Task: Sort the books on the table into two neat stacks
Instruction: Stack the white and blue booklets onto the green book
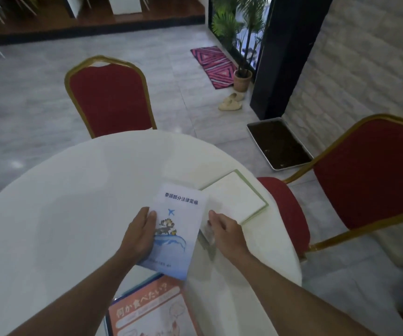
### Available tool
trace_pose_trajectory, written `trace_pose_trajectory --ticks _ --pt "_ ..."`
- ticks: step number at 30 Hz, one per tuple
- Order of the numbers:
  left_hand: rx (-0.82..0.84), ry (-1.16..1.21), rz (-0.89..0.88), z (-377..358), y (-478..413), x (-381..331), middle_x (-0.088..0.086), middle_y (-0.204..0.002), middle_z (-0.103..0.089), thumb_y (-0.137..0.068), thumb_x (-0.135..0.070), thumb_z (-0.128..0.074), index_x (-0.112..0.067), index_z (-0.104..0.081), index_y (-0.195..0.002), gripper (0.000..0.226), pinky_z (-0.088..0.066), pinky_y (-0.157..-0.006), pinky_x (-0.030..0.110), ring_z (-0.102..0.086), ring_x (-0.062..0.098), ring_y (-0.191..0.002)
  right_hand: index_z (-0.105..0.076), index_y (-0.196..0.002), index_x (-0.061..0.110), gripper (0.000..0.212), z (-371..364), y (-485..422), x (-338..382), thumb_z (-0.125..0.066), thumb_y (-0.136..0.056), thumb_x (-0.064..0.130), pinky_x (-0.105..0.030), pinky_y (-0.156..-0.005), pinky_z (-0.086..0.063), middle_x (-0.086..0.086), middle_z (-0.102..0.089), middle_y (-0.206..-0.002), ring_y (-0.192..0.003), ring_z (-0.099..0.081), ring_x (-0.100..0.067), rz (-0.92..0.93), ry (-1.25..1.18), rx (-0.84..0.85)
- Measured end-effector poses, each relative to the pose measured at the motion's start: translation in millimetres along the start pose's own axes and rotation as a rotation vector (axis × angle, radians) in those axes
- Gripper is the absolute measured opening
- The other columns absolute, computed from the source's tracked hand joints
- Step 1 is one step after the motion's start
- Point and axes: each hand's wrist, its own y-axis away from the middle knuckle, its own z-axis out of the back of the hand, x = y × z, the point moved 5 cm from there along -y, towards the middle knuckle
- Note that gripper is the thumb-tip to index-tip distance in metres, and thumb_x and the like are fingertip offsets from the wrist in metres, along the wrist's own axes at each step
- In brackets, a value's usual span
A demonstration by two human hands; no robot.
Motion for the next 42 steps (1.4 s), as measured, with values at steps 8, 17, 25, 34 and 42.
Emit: trace_pose_trajectory --ticks 8,17,25,34,42 --pt "0.129 -0.052 -0.181 -24 -57 -70 0.01 -0.073 -0.056 -0.102 -0.029 -0.04 -0.004 -0.045 -0.077 0.036 -0.043 -0.072 0.042 -0.048 0.02 -0.069 -0.072 -0.096 0.009 0.047 13 -11 1 -0.061 -0.092 0.054 -0.028 -0.064 -0.049 -0.001 -0.07 -0.085 -0.074 -0.064 -0.017 -0.248 -0.429 0.125" --pt "0.077 -0.165 -0.173 -5 -51 -55 0.011 -0.074 -0.057 -0.102 -0.032 -0.038 -0.007 -0.044 -0.075 0.038 -0.043 -0.072 0.044 -0.052 0.027 -0.071 -0.06 -0.118 0.023 0.056 7 -16 -5 -0.057 -0.084 0.066 -0.03 -0.088 -0.046 0.0 -0.061 -0.11 -0.107 -0.061 -0.021 -0.186 0.076 0.109" --pt "-0.008 -0.114 -0.117 17 -29 -23 0.007 -0.067 -0.049 -0.103 -0.025 -0.039 -0.005 -0.039 -0.073 0.036 -0.039 -0.065 0.041 -0.044 0.021 -0.063 0.001 -0.158 0.043 0.099 10 -24 -21 -0.03 -0.076 0.09 -0.052 -0.12 0.011 -0.008 0.023 -0.166 -0.15 0.027 -0.035 0.033 0.866 0.049" --pt "-0.102 -0.069 0.028 40 -2 31 0.022 -0.075 -0.054 -0.104 -0.018 -0.039 0.003 -0.043 -0.075 0.036 -0.039 -0.065 0.038 -0.048 0.026 -0.068 0.002 -0.156 0.048 0.092 -4 -26 -25 -0.022 -0.077 0.09 -0.051 -0.121 0.012 -0.005 0.026 -0.166 -0.15 0.029 -0.031 0.111 0.983 0.092" --pt "-0.073 -0.001 0.002 36 -10 17 0.02 -0.078 -0.056 -0.104 -0.022 -0.038 0.001 -0.045 -0.078 0.035 -0.043 -0.071 0.044 -0.053 0.031 -0.072 0.002 -0.157 0.047 0.09 -2 -24 -21 -0.022 -0.08 0.088 -0.05 -0.121 0.015 -0.003 0.027 -0.165 -0.15 0.031 -0.028 0.083 0.959 0.128"
